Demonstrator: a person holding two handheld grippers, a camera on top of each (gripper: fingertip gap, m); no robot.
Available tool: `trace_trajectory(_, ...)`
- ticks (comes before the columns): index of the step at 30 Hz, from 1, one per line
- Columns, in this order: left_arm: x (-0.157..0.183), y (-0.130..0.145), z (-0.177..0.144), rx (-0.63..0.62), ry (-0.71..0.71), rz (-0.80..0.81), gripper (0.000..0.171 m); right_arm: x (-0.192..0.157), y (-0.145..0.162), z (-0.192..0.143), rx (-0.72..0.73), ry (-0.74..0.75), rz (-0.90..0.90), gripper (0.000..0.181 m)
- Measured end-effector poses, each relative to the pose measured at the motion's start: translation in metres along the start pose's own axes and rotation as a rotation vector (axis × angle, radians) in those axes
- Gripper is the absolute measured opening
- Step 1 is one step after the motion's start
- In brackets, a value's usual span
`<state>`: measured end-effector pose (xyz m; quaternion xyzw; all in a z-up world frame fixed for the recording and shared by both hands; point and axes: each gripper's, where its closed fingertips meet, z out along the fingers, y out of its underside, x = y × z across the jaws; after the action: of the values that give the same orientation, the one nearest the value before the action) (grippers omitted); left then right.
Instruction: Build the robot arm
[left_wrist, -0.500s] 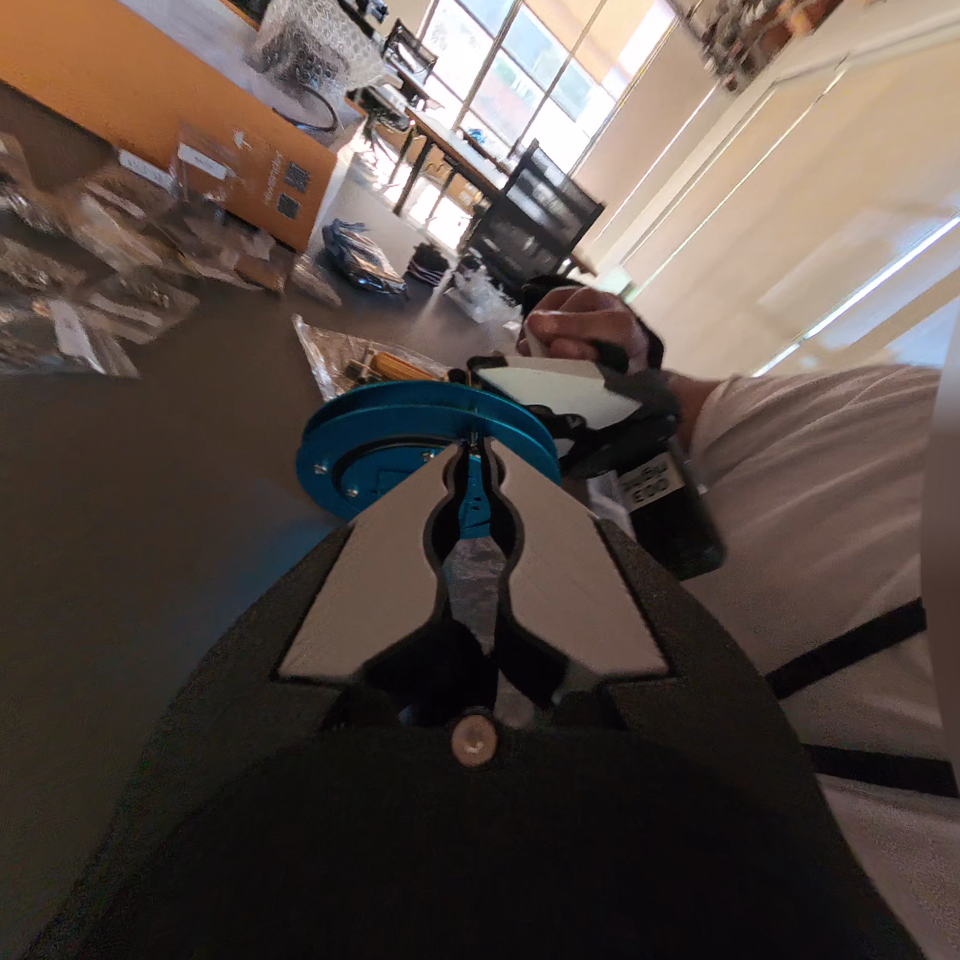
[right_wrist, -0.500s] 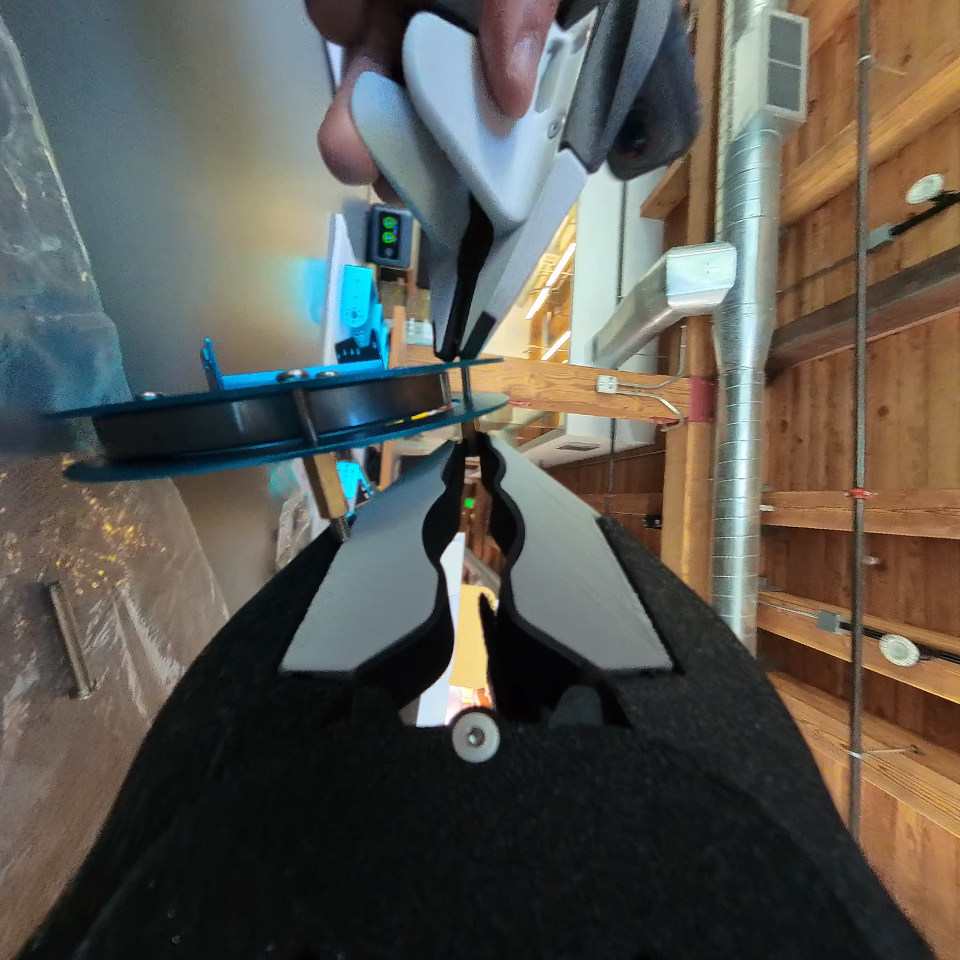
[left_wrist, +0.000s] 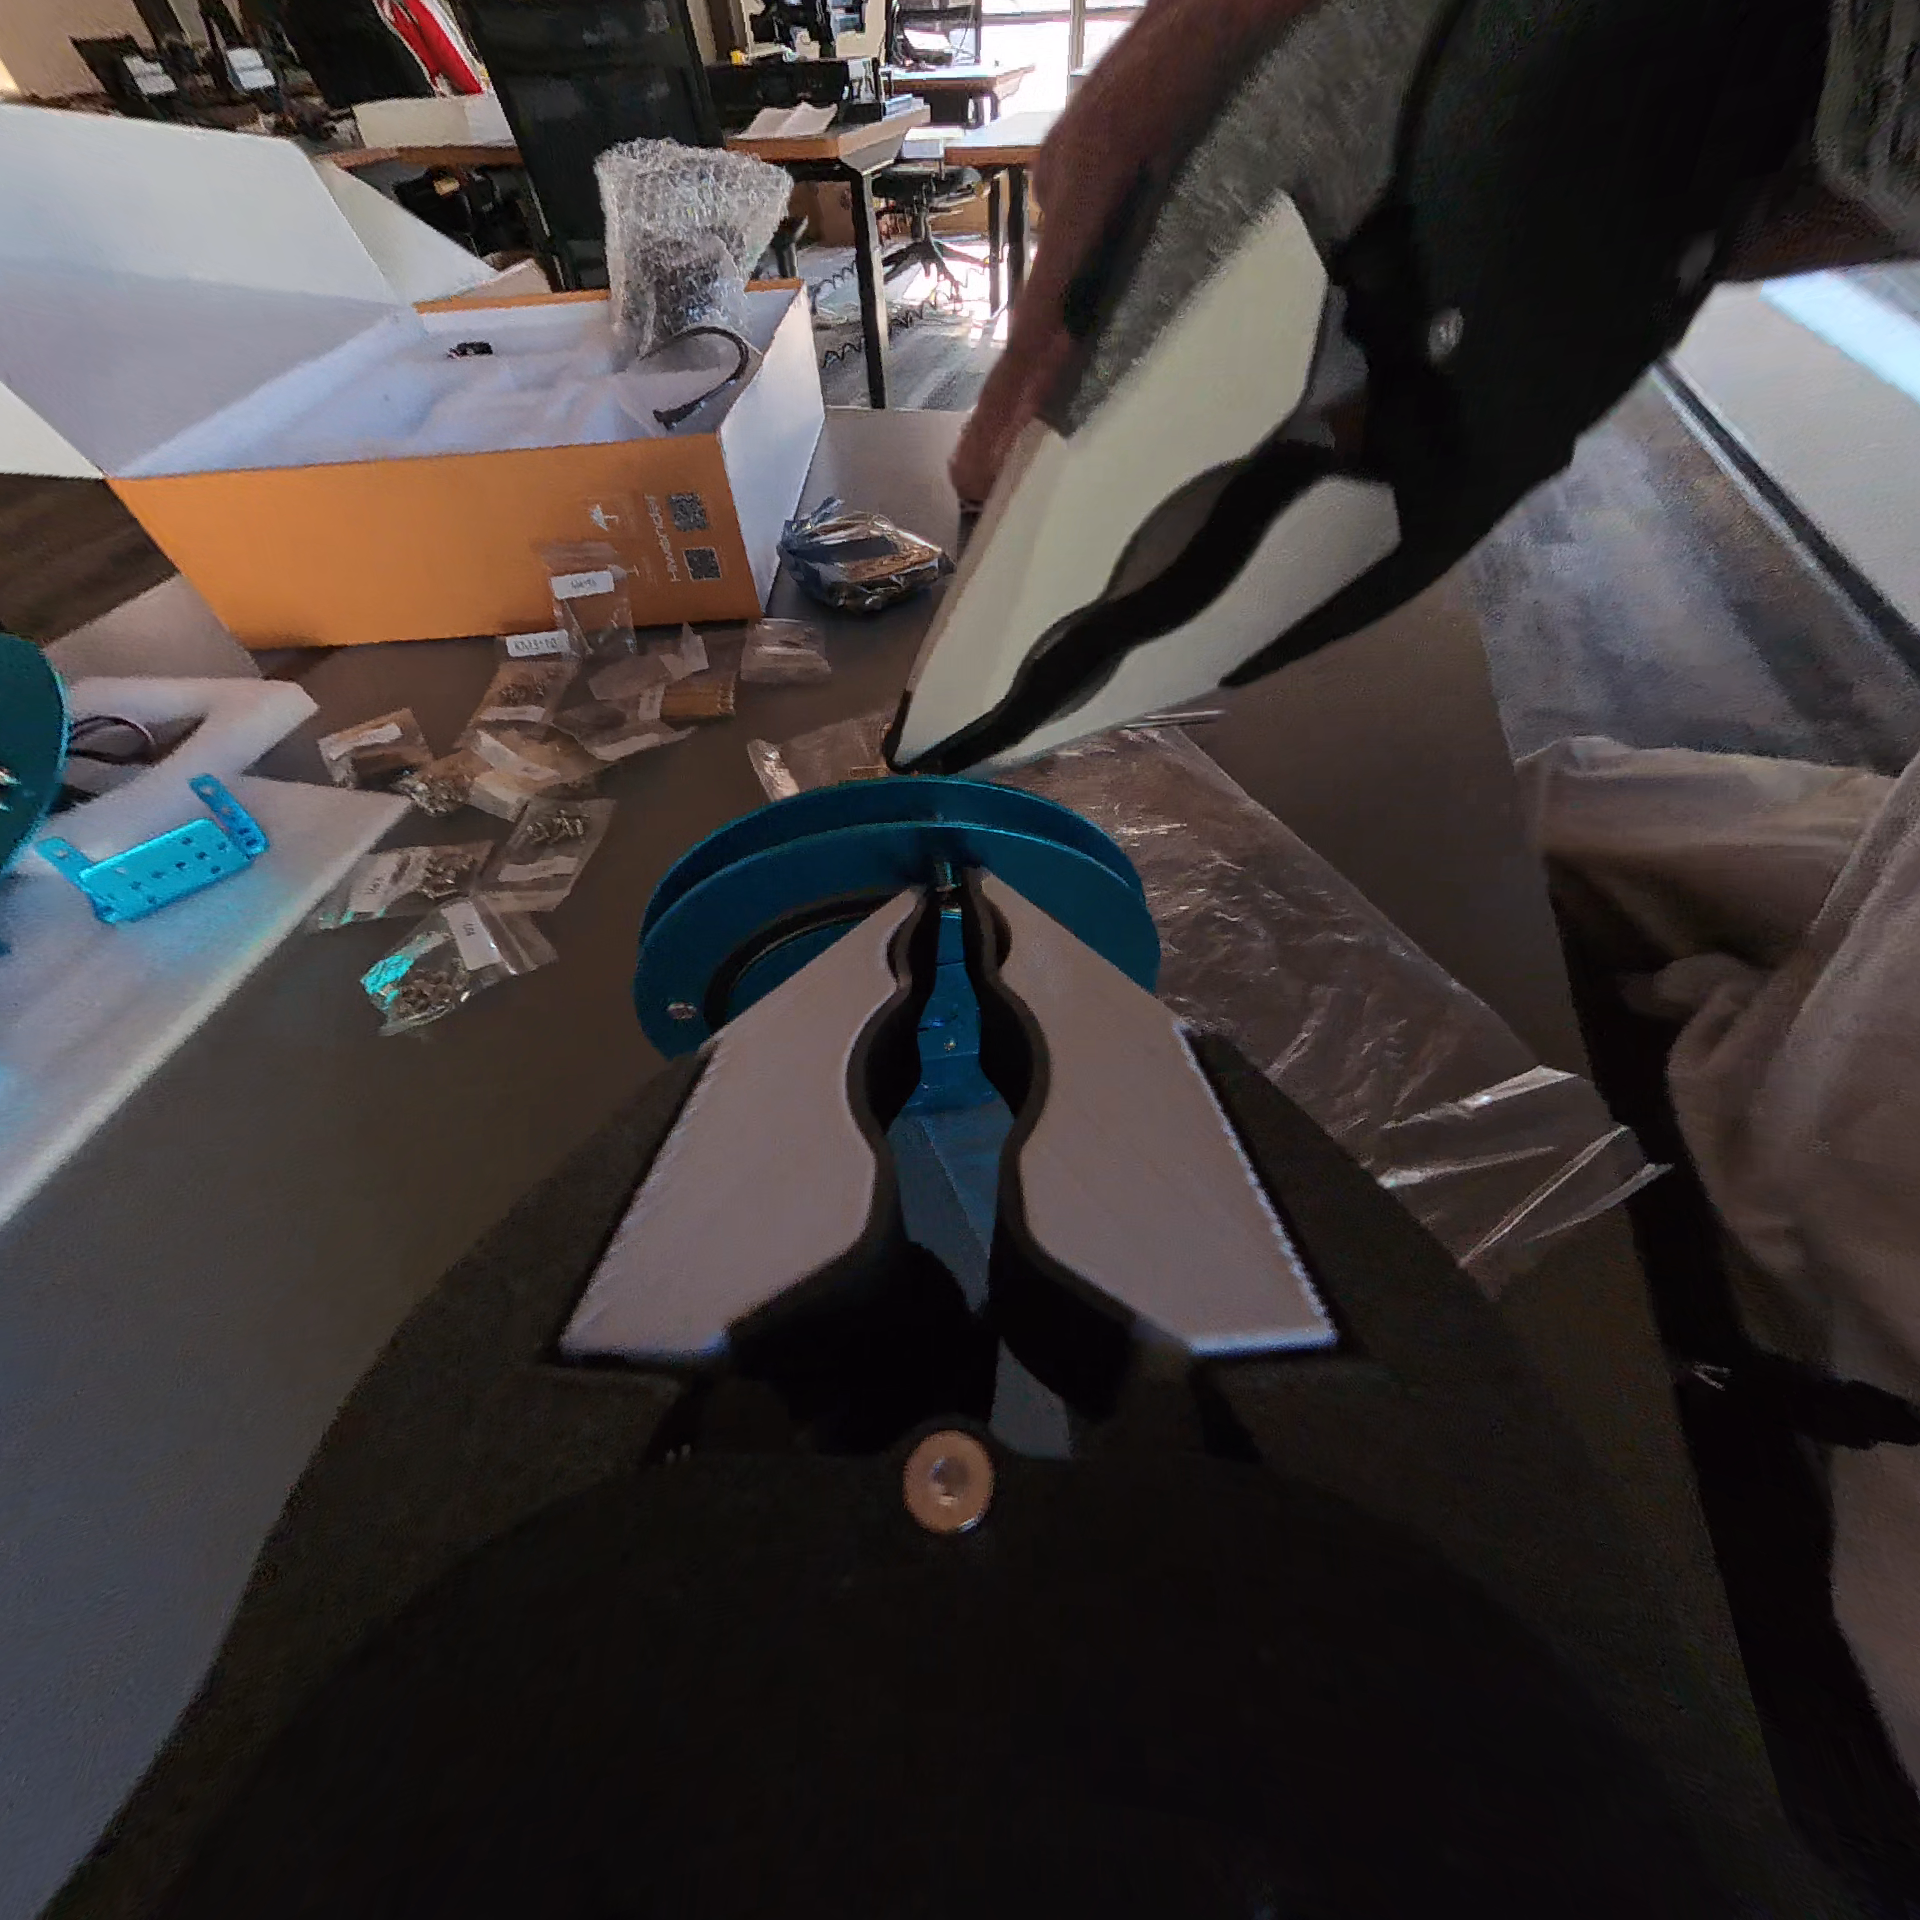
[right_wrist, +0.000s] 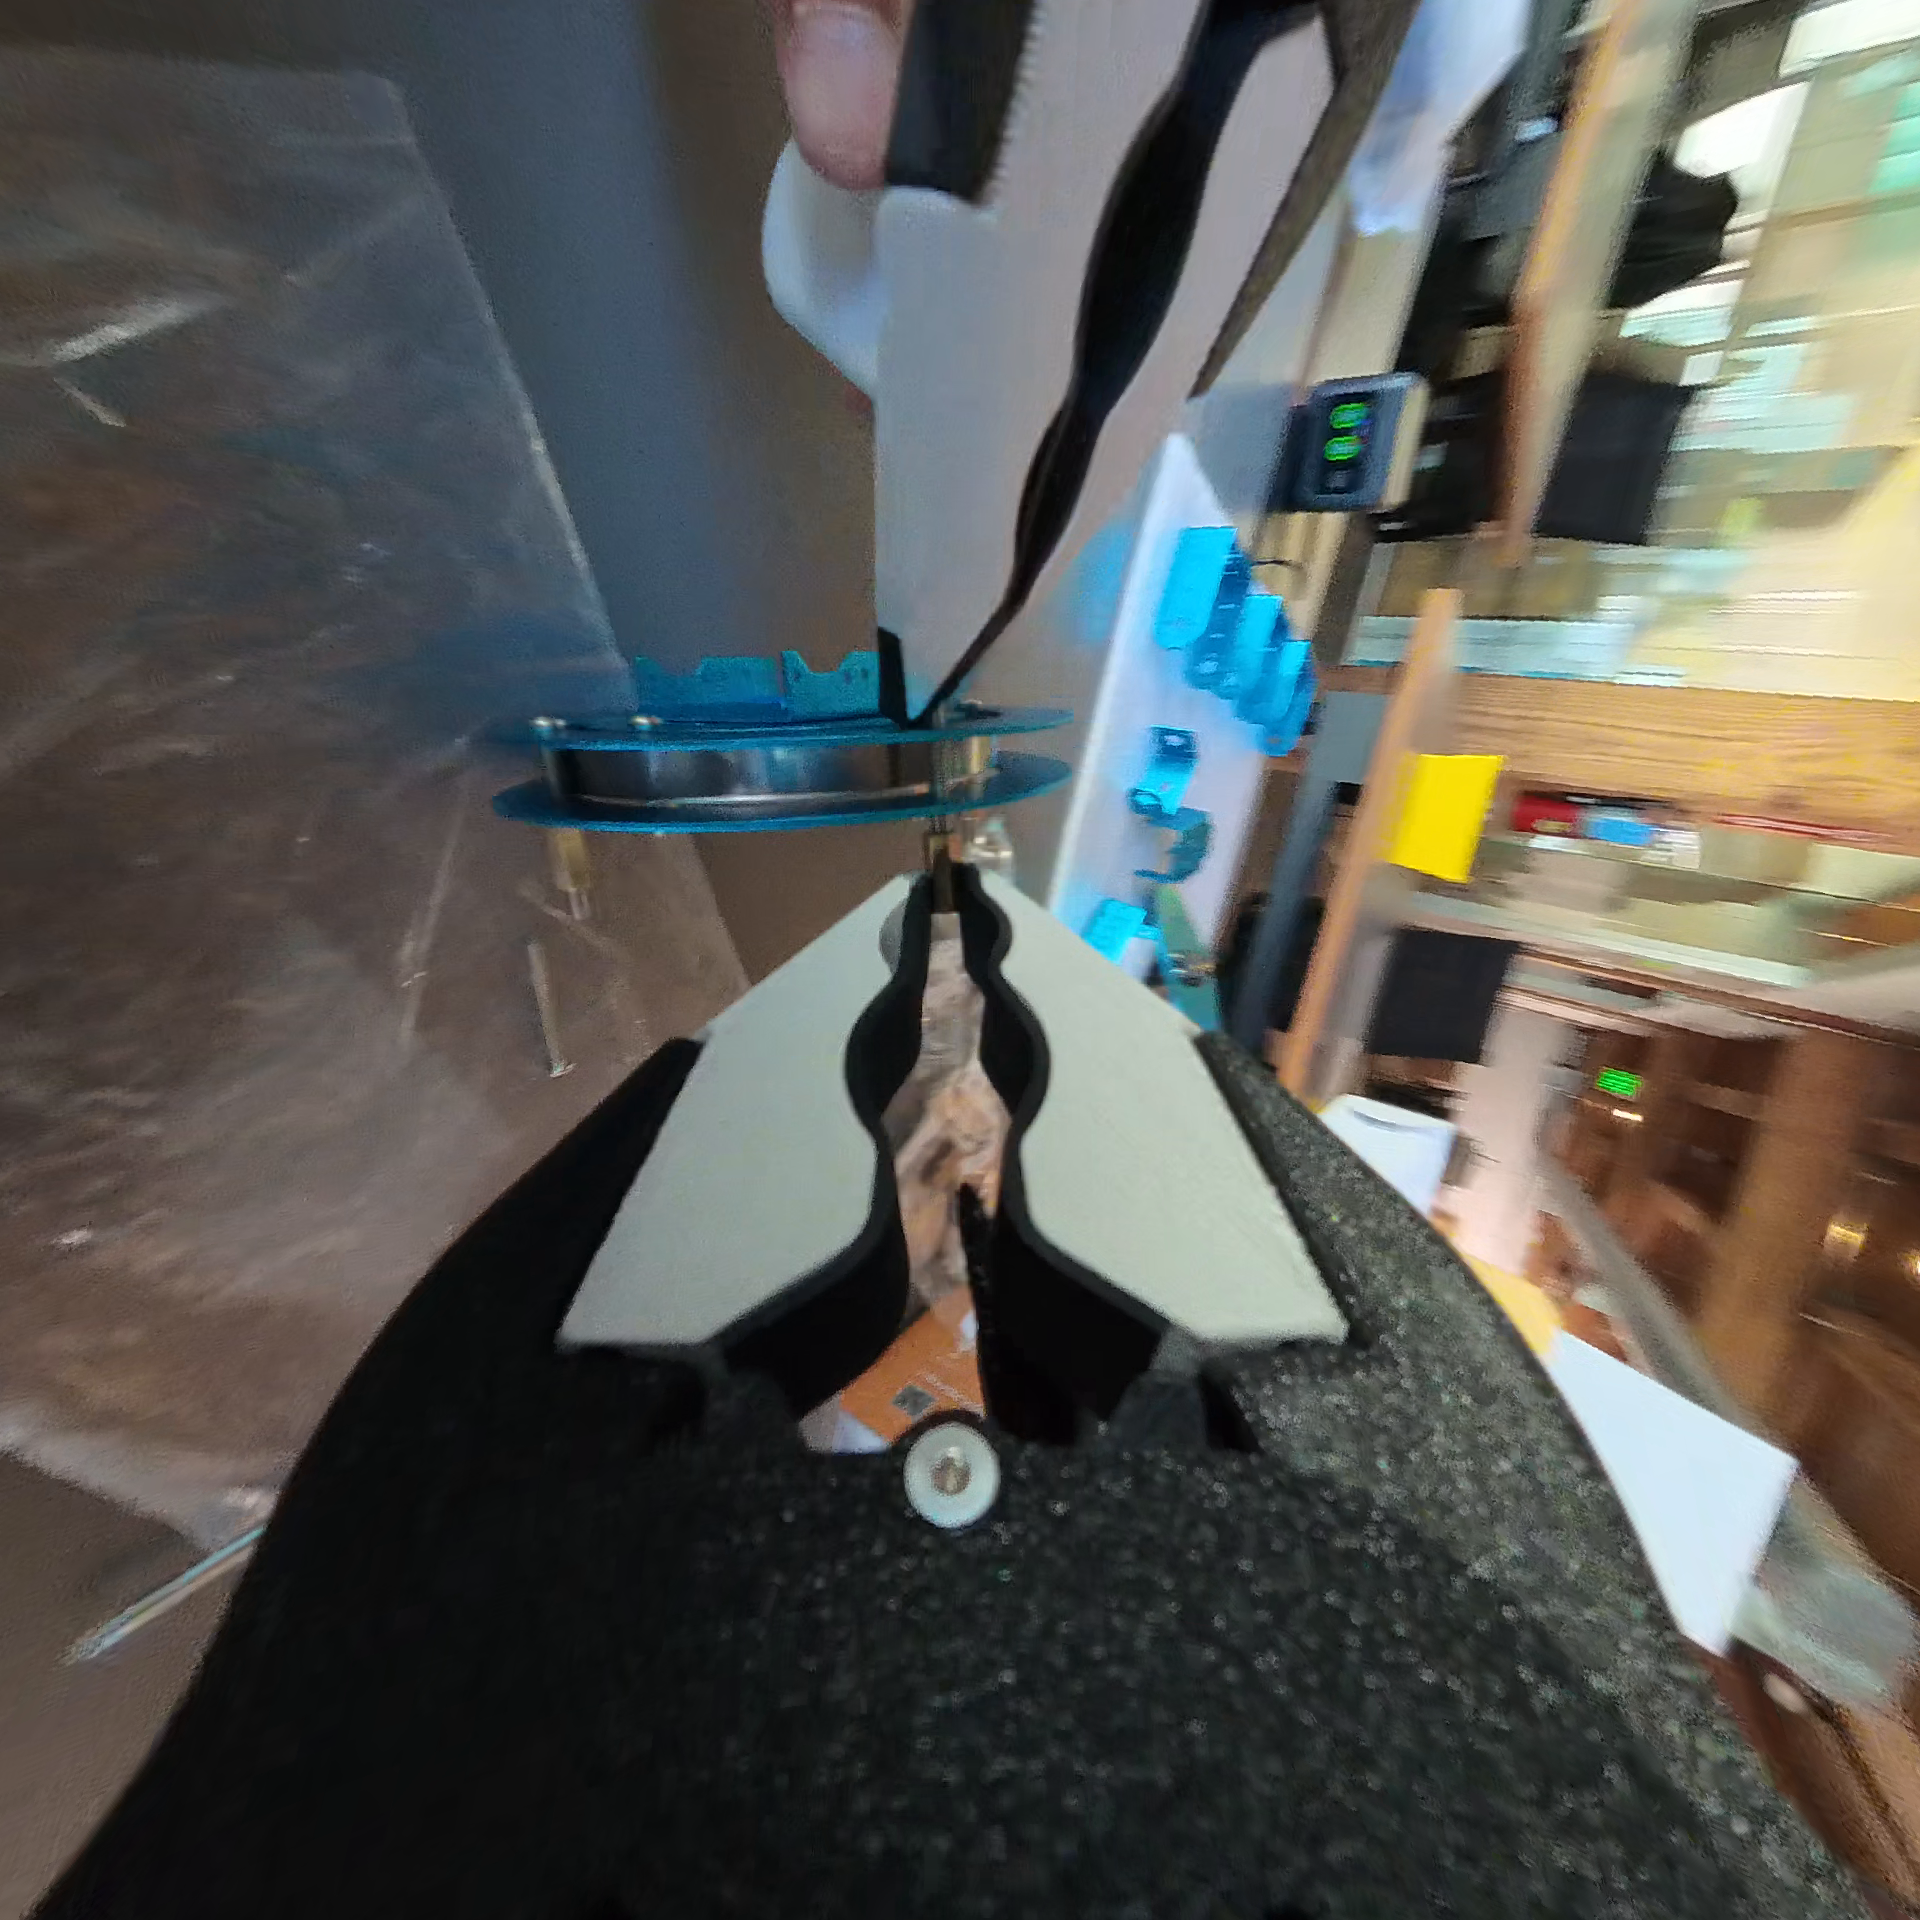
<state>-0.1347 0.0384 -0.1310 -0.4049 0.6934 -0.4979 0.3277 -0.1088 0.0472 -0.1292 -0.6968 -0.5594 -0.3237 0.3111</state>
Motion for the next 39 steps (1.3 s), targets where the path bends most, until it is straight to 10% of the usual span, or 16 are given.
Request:
trace_trajectory(8,0.010,0.000,0.002,-0.033,-0.088,0.251,0.003,-0.014,-0.002,-0.010,-0.024,-0.560,0.176,0.004)
trace_trajectory(22,0.025,0.000,0.003,-0.027,-0.122,0.463,0.003,-0.042,-0.015,-0.043,-0.071,-1.978,0.763,0.004)
trace_trajectory(29,0.019,-0.002,0.003,0.023,-0.086,0.340,0.004,-0.039,-0.016,-0.040,0.085,-1.835,0.820,0.005)
trace_trajectory(39,-0.010,-0.005,0.001,0.065,-0.138,0.134,0.017,-0.029,-0.021,-0.028,0.459,-1.463,1.454,0.006)
